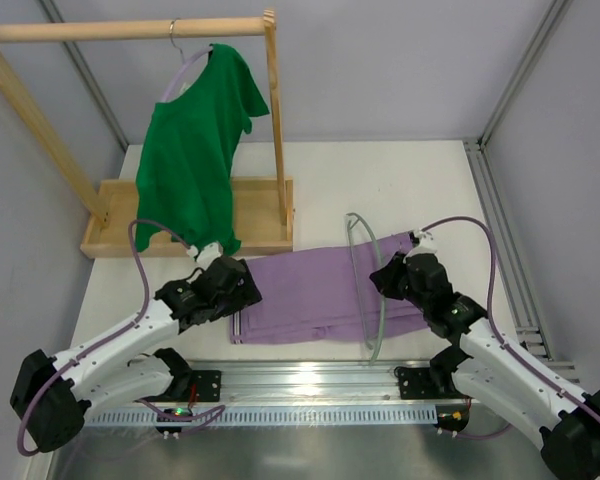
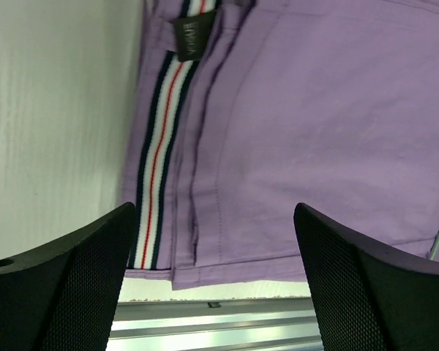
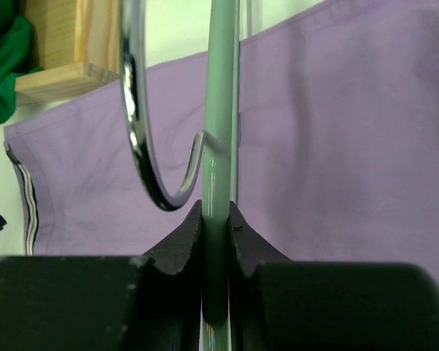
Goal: Place the trousers on the hanger
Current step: Place trousers on hanger
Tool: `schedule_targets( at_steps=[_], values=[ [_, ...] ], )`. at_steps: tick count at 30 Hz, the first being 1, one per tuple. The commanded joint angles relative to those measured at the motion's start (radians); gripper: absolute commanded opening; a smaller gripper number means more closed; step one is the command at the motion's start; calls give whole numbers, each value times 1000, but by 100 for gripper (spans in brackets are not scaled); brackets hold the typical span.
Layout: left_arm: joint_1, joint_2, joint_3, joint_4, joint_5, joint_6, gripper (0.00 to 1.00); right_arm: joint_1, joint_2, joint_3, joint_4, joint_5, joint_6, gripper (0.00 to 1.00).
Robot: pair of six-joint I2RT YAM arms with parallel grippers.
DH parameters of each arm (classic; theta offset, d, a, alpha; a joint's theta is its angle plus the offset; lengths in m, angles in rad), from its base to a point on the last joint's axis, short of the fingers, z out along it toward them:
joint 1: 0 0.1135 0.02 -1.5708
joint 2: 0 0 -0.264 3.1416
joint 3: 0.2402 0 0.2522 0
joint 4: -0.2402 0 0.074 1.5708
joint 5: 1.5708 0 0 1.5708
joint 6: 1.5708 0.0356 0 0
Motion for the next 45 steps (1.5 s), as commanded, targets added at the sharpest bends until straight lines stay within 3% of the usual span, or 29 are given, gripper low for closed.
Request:
schedule_targets(
  at_steps=[1, 5, 14, 22, 29, 32, 35, 36, 39, 45],
  values=[
    [34, -14, -32, -54, -46, -55, 89, 4, -41, -55, 55, 21, 26, 4],
    [91, 8, -92, -28, 2, -75, 89, 4, -93, -92, 5, 42, 27, 4],
    [108, -35, -242, 146, 74, -77, 88, 2, -129, -69, -60, 50, 6, 4],
    [120, -121, -304, 167, 95, -106, 82, 2, -139, -69, -71, 41, 7, 4],
    [122, 16, -310, 220, 138, -121, 76, 4, -181, -63, -100, 57, 9, 4],
    [122, 57, -311, 246, 157, -123, 68, 4, -179, -57, -105, 54, 7, 4],
    [122, 86, -299, 234, 149, -124, 38, 4, -175, -52, -108, 54, 3, 4],
    [122, 83, -293, 222, 134, -124, 21, 2, -173, -51, -111, 51, 0, 4],
    [122, 58, -229, 142, 105, -107, 1, 4, -164, -40, -108, 28, 3, 4],
    [112, 24, -5, 33, 72, 5, 0, 4, -167, -37, -95, 19, 23, 4]
  ],
)
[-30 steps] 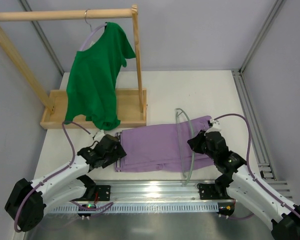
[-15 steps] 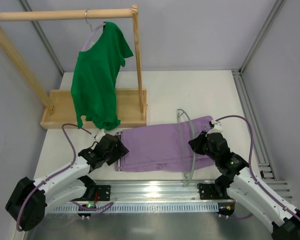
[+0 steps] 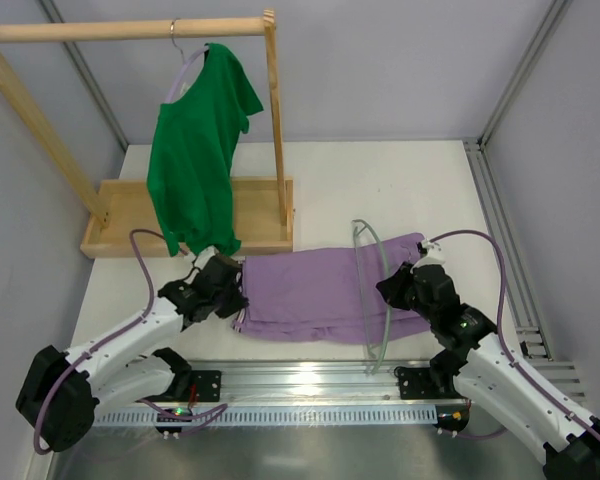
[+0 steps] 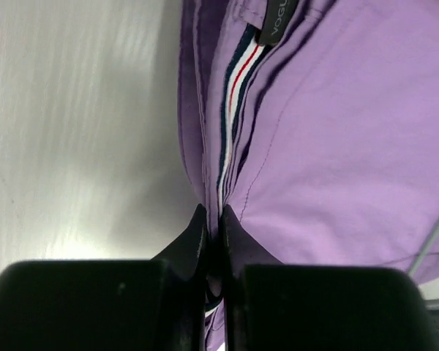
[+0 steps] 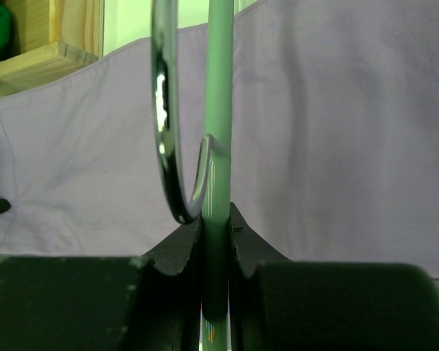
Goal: Place the trousers on the hanger
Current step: Place trousers on hanger
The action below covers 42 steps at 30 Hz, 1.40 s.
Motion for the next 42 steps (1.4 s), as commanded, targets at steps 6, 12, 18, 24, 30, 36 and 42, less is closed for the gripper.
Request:
schedule_targets(
  at_steps=[6, 12, 18, 24, 30, 36, 42],
  values=[
    [-140, 79, 306, -66, -90, 164, 1, 4, -1, 32, 11, 15, 9, 4],
    [-311, 278, 493, -9, -142, 209, 0, 4, 1, 7, 39, 9, 24, 4],
    [-420, 500, 712, 102, -119, 227, 0, 4, -21, 9, 33, 24, 41, 4],
    [-472, 783, 968, 197, -43, 229, 0, 4, -84, -6, -9, 44, 52, 4],
    [-475, 864, 1050, 143, -38, 207, 32, 2, -111, -2, -38, 66, 49, 4],
    [-460, 772, 1136, -97, -159, 269, 61, 4, -104, 3, -33, 58, 46, 4],
    [-446, 706, 1006, -129, -139, 296, 61, 4, -91, 29, -12, 32, 44, 4]
  ],
)
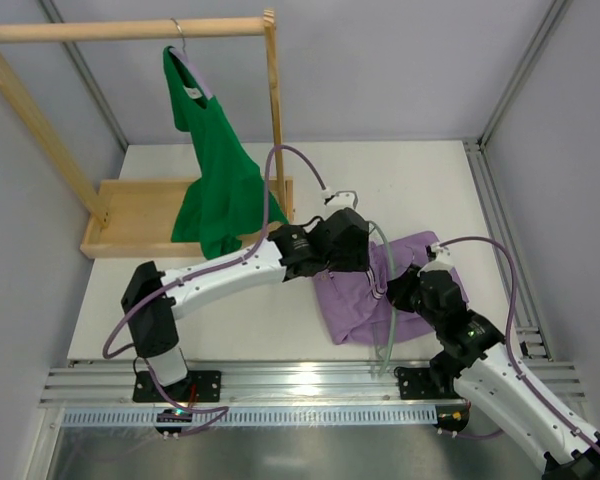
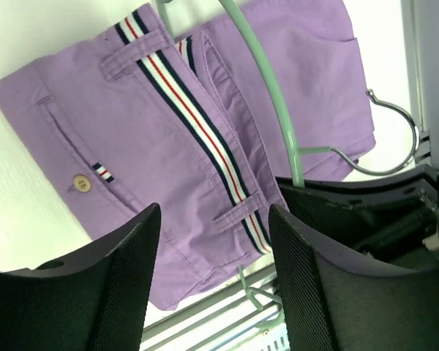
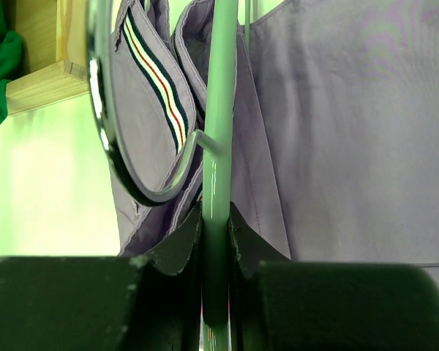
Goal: Place the trousers on the hanger
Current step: Place trousers on hanger
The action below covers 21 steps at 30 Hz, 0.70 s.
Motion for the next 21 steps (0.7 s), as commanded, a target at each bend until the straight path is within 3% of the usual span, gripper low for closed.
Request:
schedule_targets(
  at_steps=[1, 8, 14, 21],
  values=[
    [12, -63, -102, 0, 27, 29, 60, 4, 8, 48, 53, -10, 12, 4],
    [9, 39, -228, 358, 233, -51, 44, 4, -8, 100, 2, 2, 17, 4],
    [-5, 154, -228, 441, 282, -74, 42, 4, 18, 121, -13, -10, 14, 4],
    [1, 123, -254, 430, 239, -77, 48, 4, 31, 106, 19, -62, 22, 8]
  ],
)
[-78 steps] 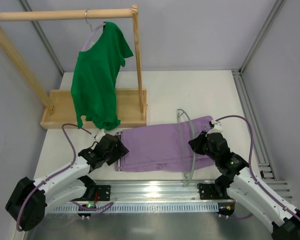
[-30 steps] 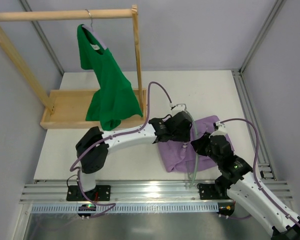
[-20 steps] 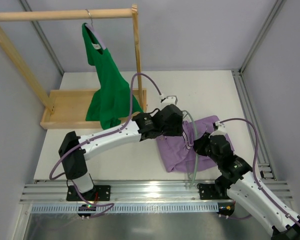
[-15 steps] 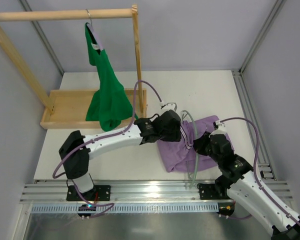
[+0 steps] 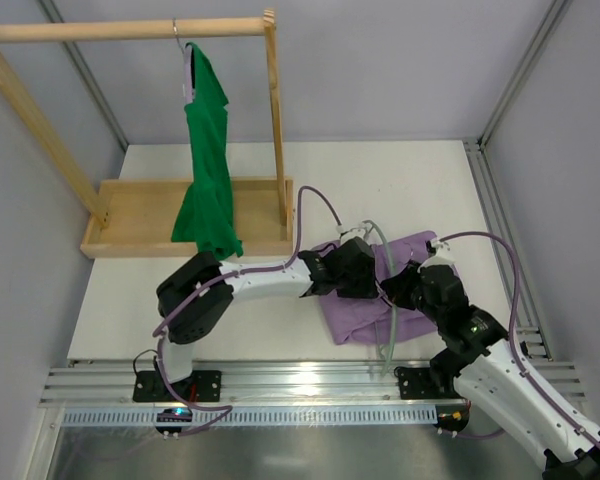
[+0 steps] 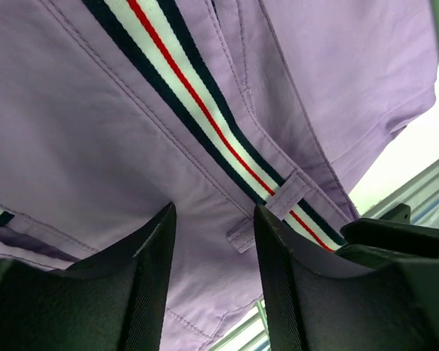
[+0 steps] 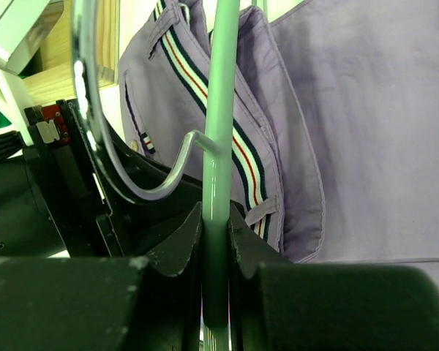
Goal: Place the trousers on the hanger
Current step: Place trousers on hanger
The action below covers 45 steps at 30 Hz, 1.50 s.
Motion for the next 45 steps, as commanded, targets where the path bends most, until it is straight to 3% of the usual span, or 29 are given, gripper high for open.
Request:
schedule_targets(
  at_steps=[1, 5, 11, 20, 25, 28, 45],
  values=[
    [0, -70, -24, 54, -1, -13, 49, 4, 11, 31, 87, -60, 20, 10],
    [48, -183, -84, 66, -23, -13, 62, 2, -1, -3, 108, -108, 12, 23],
    [74, -291, -210, 230, 28, 25, 71, 4, -94, -41, 107, -118, 3, 31],
    [74, -235, -241, 443, 178, 45, 71, 4, -76, -37, 62, -89, 14, 31],
    [73, -225, -250, 442, 184, 40, 68, 2, -82, -28, 35, -65, 30, 29],
    [59, -244, -271, 451, 171, 45, 69, 4, -88, -31, 36, -71, 38, 24],
    [5, -234, -287, 482, 131, 27, 69, 4, -144, -64, 41, -118, 43, 23]
  ],
)
